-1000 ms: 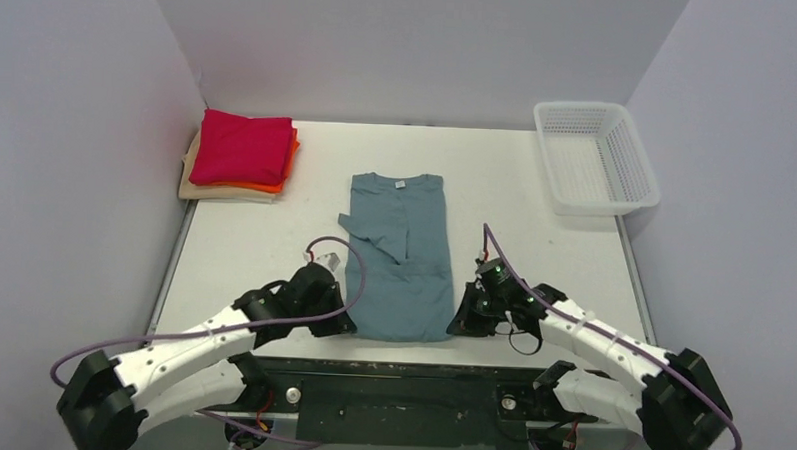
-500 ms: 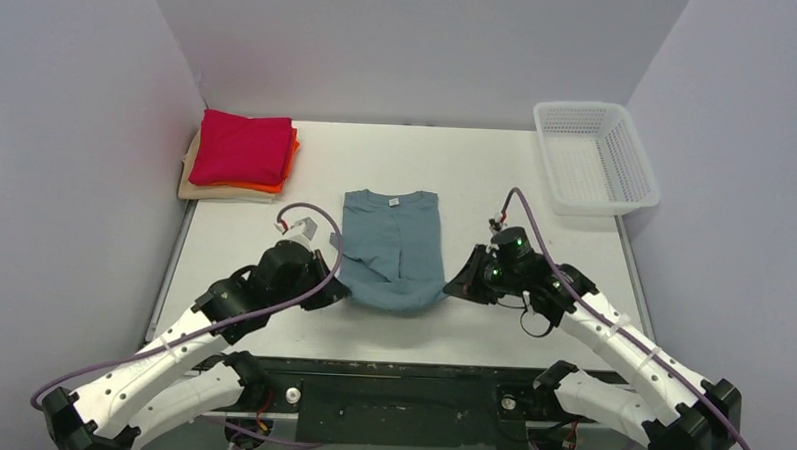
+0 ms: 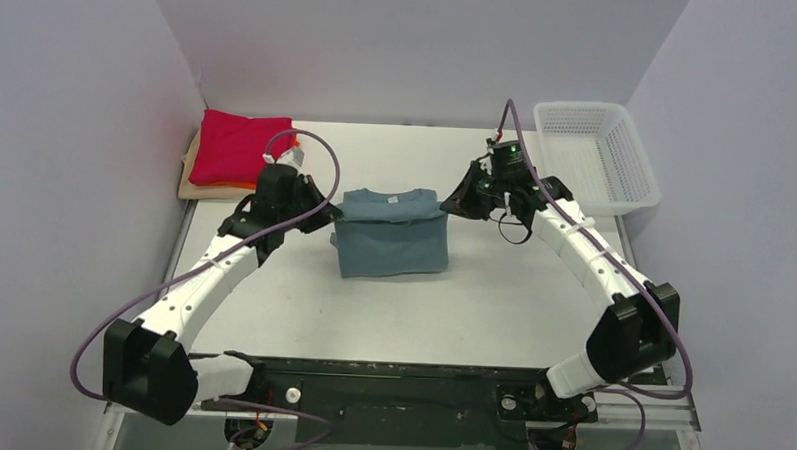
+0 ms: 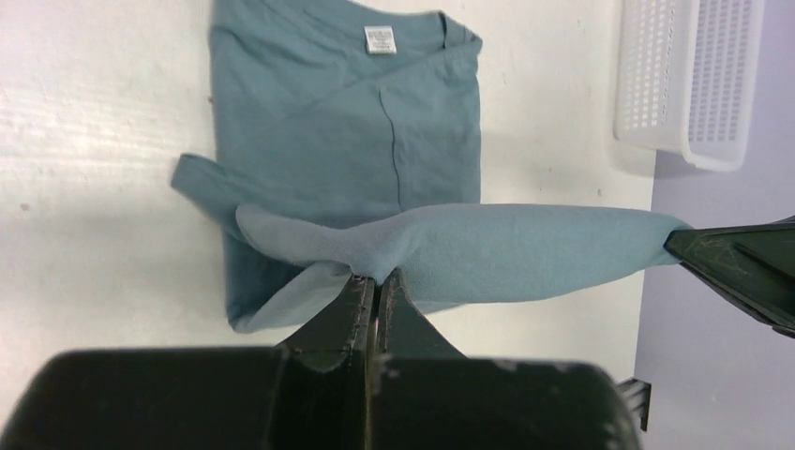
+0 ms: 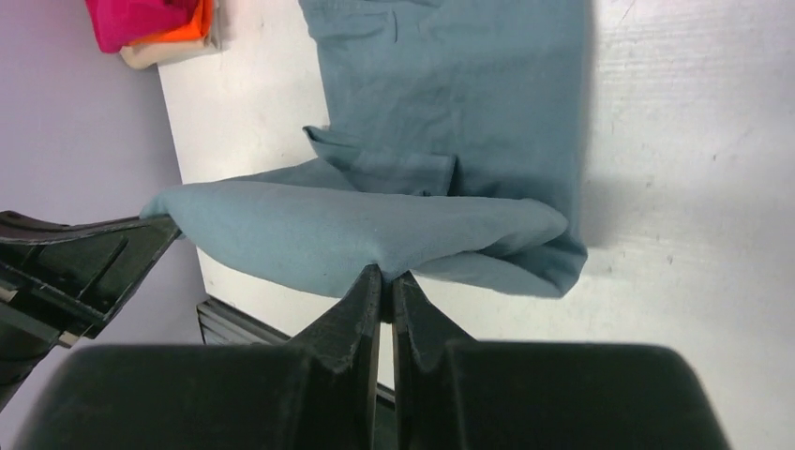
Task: Fold and stack the t-shirts
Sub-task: Fold the long partially folded tshirt into a neat square
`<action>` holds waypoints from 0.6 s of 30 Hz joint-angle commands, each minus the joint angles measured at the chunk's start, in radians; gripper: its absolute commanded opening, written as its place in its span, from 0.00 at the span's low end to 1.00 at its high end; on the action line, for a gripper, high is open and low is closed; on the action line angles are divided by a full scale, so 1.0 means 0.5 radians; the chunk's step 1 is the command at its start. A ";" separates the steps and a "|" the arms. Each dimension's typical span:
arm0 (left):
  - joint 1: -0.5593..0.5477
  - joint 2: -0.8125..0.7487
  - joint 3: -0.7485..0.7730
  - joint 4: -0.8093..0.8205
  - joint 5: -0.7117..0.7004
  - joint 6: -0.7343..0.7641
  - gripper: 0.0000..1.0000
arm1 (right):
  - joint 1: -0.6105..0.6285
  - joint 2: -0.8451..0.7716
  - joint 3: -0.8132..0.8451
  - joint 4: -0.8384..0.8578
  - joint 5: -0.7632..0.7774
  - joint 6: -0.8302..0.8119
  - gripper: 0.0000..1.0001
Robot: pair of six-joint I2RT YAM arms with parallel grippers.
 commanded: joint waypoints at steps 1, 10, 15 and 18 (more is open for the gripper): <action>0.098 0.229 0.253 0.188 0.063 0.169 0.00 | -0.083 0.256 0.210 0.016 -0.070 -0.071 0.00; 0.215 0.842 0.584 0.325 0.107 0.269 0.00 | -0.197 0.704 0.499 0.056 0.005 -0.108 0.00; 0.259 1.177 0.773 0.303 0.158 0.300 0.00 | -0.240 1.070 0.761 0.159 -0.062 -0.197 0.00; 0.276 1.304 0.847 0.342 0.183 0.314 0.00 | -0.266 1.308 0.897 0.214 -0.111 -0.183 0.00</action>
